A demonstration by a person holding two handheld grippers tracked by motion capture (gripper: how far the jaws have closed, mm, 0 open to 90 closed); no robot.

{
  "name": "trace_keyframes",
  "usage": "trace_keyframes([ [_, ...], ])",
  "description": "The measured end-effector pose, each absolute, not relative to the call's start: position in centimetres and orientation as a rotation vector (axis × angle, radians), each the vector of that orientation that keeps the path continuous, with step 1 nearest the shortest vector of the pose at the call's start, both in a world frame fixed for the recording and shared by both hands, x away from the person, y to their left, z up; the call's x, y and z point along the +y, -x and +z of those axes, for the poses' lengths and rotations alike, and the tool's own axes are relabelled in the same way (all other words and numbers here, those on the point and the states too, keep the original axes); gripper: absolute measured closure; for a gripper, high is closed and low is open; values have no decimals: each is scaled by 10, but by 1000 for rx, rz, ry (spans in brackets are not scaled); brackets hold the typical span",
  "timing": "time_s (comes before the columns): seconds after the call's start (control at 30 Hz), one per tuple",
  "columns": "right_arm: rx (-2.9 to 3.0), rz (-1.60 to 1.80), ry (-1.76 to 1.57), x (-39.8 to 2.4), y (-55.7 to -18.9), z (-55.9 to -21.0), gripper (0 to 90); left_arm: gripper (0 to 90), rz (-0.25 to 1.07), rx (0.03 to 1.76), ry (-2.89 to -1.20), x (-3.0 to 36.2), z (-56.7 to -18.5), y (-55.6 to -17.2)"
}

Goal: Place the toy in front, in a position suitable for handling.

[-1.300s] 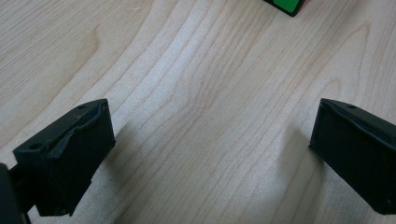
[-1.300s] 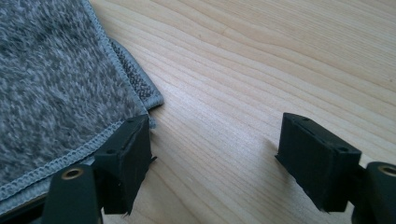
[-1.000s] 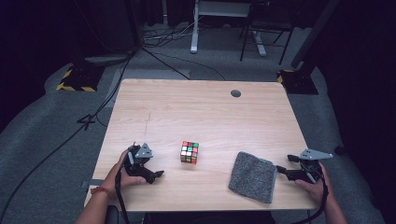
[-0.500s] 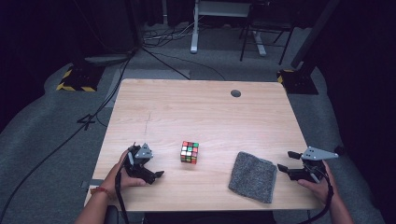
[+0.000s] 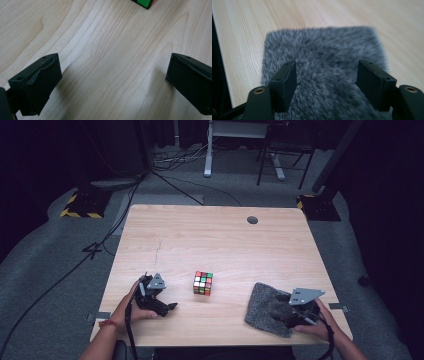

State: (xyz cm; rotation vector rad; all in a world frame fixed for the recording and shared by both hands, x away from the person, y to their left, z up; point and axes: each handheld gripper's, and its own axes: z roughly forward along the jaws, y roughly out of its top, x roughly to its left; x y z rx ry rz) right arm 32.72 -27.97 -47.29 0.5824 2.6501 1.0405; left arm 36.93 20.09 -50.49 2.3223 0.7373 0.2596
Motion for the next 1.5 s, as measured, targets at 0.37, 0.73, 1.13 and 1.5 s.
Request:
trace_keyframes([
  [0.37,2650,1077,-696,-304,-346,-494,312,2,203,620,-2351,162,-504,-398],
  [0.73,2604,1082,-768,-316,-355,-495,306,158,165,484,-2352,132,-497,-412],
  [1.13,2575,1101,-785,-317,-356,-497,304,155,134,416,-2377,107,-490,-414],
  [1.5,2573,1095,-790,-316,-356,-497,300,156,119,498,-2333,103,-490,-408],
])
